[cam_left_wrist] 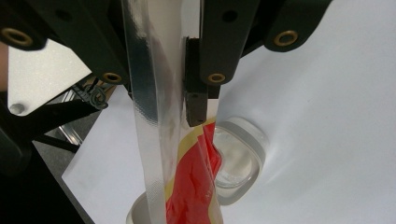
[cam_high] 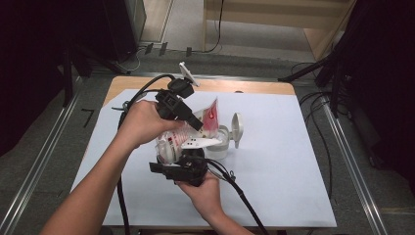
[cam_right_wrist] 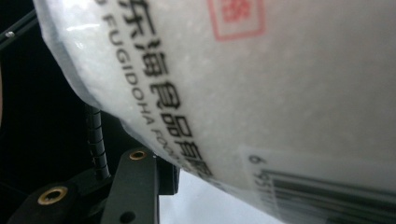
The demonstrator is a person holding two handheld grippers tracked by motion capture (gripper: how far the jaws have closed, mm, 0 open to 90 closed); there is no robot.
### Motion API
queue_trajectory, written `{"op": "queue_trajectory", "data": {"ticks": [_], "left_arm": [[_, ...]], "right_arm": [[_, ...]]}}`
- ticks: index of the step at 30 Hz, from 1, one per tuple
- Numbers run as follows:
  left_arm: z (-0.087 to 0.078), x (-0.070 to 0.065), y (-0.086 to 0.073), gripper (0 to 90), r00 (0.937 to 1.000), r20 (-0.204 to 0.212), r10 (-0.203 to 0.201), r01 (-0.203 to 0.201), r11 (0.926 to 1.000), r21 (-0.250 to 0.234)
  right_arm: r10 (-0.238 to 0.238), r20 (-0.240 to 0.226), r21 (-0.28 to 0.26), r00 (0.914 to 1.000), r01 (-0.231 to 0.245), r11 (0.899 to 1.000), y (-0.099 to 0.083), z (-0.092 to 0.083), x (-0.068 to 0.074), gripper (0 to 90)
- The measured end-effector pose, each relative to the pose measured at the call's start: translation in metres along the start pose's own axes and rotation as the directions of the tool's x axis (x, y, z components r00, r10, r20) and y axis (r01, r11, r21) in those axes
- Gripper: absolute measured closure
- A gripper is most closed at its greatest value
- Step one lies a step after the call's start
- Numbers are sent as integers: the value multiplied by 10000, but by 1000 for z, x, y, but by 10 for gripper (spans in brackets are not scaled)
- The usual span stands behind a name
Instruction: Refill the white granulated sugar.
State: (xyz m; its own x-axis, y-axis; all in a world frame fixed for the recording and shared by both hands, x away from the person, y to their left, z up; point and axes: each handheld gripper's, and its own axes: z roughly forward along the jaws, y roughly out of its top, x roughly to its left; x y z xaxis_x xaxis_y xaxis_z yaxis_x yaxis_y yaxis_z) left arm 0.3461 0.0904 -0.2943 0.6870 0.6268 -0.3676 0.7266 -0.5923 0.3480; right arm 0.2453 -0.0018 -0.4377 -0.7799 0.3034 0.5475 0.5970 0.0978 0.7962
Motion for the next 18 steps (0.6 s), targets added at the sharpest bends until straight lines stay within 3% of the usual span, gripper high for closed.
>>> {"op": "queue_trajectory", "data": {"ticks": [13, 18], "left_arm": [[1, 0, 1, 801, 10000, 12, 5, -5, 9999, 145], [2, -1, 2, 803, 10000, 31, 43, -43, 9999, 150]], "right_arm": [[-294, 185, 99, 9994, 292, 9995, -1, 0, 1, 582], [-1183, 787, 386, 9899, 1155, 9926, -3, 1, 7, 597]]}}
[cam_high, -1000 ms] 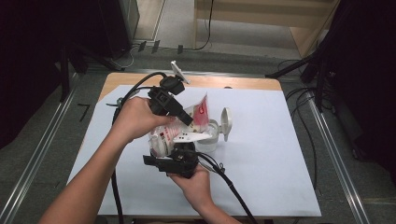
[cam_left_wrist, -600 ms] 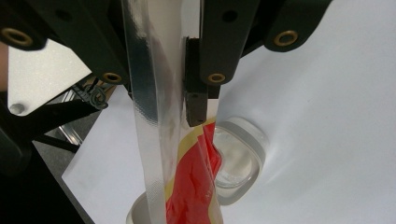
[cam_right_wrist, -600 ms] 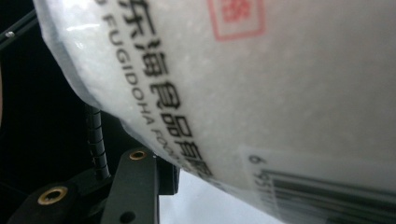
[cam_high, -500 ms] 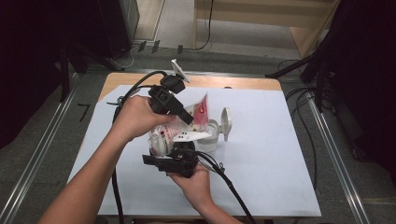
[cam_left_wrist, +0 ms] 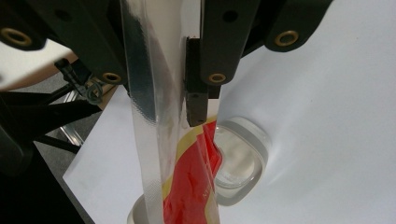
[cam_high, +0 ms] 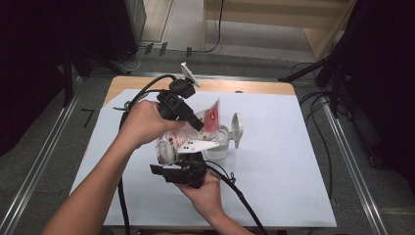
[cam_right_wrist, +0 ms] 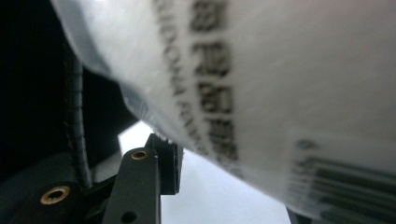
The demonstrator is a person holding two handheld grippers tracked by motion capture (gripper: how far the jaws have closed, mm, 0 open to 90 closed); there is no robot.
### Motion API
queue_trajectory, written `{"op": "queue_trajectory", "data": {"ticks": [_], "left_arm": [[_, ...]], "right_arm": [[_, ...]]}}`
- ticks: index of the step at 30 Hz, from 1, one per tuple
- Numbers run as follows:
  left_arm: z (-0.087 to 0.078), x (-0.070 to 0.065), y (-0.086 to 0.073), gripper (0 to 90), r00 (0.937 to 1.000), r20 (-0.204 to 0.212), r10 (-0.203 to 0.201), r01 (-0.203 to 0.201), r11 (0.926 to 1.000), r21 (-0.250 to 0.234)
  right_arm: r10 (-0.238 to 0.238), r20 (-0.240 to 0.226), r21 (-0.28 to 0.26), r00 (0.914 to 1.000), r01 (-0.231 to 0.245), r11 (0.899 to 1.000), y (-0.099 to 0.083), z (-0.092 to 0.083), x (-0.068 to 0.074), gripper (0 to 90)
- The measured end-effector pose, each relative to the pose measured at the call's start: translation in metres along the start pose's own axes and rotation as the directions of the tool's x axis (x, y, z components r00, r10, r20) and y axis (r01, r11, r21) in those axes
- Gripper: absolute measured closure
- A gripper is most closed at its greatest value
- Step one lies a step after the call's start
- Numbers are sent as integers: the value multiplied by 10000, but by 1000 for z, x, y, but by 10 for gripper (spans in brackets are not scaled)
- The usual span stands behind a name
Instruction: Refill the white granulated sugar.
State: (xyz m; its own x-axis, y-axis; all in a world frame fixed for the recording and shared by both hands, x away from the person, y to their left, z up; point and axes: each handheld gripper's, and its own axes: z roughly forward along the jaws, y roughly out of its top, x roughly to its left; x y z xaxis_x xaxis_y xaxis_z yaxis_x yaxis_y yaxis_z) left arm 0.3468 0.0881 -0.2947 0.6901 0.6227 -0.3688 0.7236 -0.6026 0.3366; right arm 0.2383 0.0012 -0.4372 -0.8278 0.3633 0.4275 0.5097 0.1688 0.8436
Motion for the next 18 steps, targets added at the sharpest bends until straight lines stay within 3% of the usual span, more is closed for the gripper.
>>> {"op": "queue_trajectory", "data": {"ticks": [18], "left_arm": [[1, 1, 2, 791, 10000, 8, -94, 94, 10000, -1]], "right_arm": [[443, -92, -191, 9990, -444, 9988, 1, -1, -3, 616]]}}
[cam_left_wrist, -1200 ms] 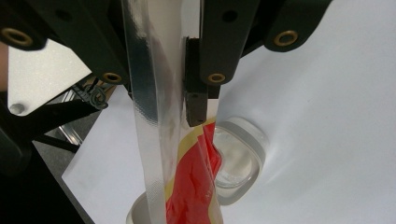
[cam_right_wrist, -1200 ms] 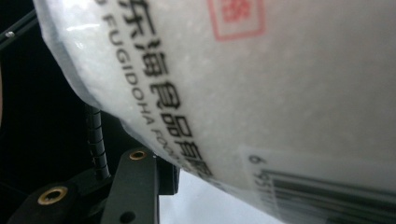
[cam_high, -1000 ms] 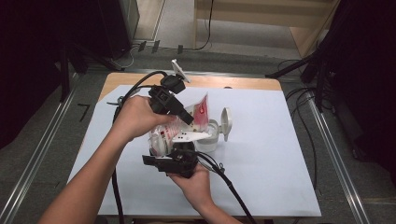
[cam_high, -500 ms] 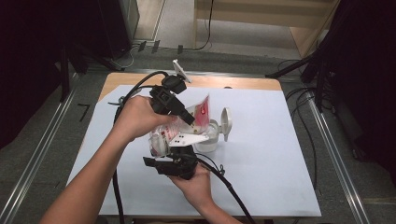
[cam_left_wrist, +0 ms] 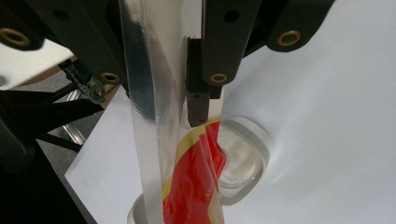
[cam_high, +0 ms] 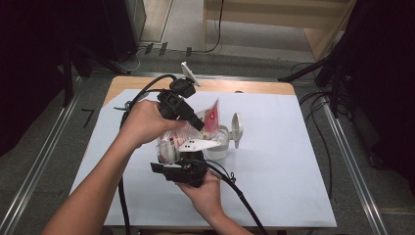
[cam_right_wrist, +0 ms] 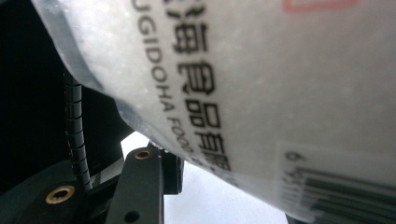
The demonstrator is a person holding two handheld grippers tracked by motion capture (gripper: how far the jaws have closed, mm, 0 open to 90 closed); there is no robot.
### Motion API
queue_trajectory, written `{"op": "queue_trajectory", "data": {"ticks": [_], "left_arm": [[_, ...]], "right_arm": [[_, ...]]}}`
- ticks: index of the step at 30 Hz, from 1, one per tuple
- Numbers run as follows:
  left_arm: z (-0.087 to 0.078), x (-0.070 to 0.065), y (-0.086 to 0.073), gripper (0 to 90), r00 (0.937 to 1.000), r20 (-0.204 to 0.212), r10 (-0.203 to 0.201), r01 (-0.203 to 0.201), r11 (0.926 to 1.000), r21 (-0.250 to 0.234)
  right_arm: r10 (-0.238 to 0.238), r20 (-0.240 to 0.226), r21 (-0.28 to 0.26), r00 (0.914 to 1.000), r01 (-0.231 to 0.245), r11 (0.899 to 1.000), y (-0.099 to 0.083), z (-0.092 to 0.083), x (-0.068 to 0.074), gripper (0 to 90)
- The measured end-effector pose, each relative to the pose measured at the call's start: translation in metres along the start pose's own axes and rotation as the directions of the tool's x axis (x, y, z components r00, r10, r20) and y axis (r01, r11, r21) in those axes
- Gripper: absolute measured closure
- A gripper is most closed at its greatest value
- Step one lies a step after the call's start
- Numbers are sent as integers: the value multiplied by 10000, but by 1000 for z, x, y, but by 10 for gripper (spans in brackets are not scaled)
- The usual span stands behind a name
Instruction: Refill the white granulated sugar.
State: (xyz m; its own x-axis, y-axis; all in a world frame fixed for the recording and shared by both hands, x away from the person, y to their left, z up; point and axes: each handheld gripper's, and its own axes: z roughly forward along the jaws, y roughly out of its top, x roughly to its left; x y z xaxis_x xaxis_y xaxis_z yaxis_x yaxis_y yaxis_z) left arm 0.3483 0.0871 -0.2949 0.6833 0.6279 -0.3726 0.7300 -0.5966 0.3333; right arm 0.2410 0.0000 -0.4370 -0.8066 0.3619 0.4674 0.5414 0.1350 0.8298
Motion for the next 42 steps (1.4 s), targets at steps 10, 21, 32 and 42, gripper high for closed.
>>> {"op": "queue_trajectory", "data": {"ticks": [10, 21, 32, 42], "left_arm": [[-1, -2, 2, 787, 10000, -33, 36, -36, 10000, 76], [-1, -2, 6, 786, 10000, -26, -1, 1, 9998, 214], [0, -1, 9, 785, 10000, 38, -8, 7, 9997, 234], [2, 0, 12, 782, 9999, 96, -72, 69, 9995, 309]], "right_arm": [[79, -106, -87, 9999, -80, 9999, 1, -1, 0, 616], [-267, -13, 17, 9996, 267, 9996, 3, -1, 2, 617], [-181, -74, 23, 9998, 181, 9998, 5, -3, 0, 616], [-347, -16, 112, 9994, 347, 9993, 5, -3, -1, 619]]}}
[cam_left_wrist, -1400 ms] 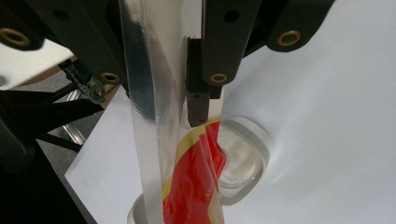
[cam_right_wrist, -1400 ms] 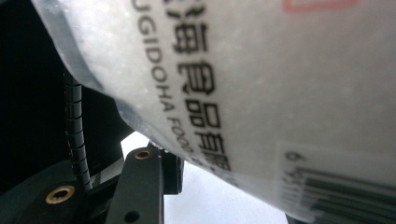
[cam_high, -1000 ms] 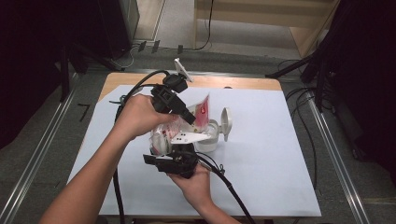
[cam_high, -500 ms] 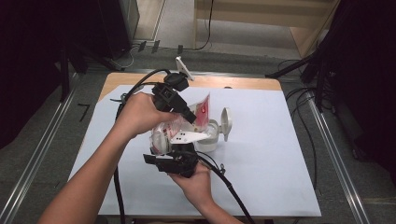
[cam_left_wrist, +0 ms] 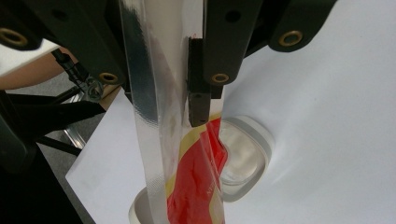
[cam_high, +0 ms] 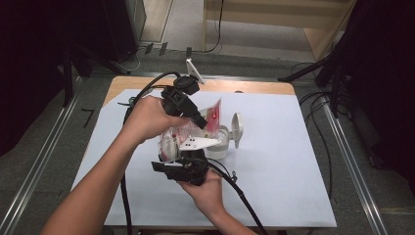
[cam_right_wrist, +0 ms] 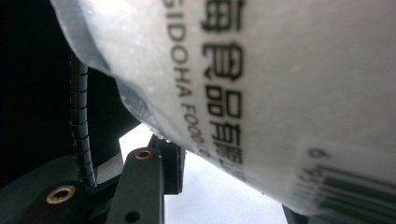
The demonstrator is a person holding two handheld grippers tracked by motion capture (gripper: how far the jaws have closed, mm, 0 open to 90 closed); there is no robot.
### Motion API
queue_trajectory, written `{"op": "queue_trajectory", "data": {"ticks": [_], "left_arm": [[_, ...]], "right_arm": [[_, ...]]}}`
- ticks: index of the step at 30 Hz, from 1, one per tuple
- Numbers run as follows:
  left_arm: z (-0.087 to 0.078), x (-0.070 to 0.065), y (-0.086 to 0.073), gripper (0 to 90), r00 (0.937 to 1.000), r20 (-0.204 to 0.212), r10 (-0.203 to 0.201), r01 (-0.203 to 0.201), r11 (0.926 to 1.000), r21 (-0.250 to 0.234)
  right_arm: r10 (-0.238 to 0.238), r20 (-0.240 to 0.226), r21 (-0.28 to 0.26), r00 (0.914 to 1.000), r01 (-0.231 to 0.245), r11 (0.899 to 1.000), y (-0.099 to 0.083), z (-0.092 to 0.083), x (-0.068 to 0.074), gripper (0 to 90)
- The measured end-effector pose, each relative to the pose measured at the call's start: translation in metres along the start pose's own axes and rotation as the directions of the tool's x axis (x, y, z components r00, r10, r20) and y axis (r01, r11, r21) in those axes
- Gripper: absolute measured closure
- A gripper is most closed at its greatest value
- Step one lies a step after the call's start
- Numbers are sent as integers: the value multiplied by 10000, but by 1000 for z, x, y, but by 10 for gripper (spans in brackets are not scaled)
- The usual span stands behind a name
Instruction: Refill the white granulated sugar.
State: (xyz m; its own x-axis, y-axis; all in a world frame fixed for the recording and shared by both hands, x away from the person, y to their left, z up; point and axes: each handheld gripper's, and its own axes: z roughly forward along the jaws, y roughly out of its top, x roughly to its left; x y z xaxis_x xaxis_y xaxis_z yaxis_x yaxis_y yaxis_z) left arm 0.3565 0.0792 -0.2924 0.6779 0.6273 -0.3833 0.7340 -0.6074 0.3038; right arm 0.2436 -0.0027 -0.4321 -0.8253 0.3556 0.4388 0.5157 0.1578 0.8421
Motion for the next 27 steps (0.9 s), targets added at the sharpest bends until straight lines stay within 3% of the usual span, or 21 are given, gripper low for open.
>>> {"op": "queue_trajectory", "data": {"ticks": [8, 27], "left_arm": [[1, 0, 1, 781, 10000, 32, -49, 49, 10000, -30], [2, -2, 1, 772, 9999, 117, 81, -81, 10000, 33]], "right_arm": [[-272, 106, 141, 9996, 270, 9995, 0, 1, -1, 603], [-255, 316, 37, 9992, 254, 9997, -1, 1, 0, 651]]}}
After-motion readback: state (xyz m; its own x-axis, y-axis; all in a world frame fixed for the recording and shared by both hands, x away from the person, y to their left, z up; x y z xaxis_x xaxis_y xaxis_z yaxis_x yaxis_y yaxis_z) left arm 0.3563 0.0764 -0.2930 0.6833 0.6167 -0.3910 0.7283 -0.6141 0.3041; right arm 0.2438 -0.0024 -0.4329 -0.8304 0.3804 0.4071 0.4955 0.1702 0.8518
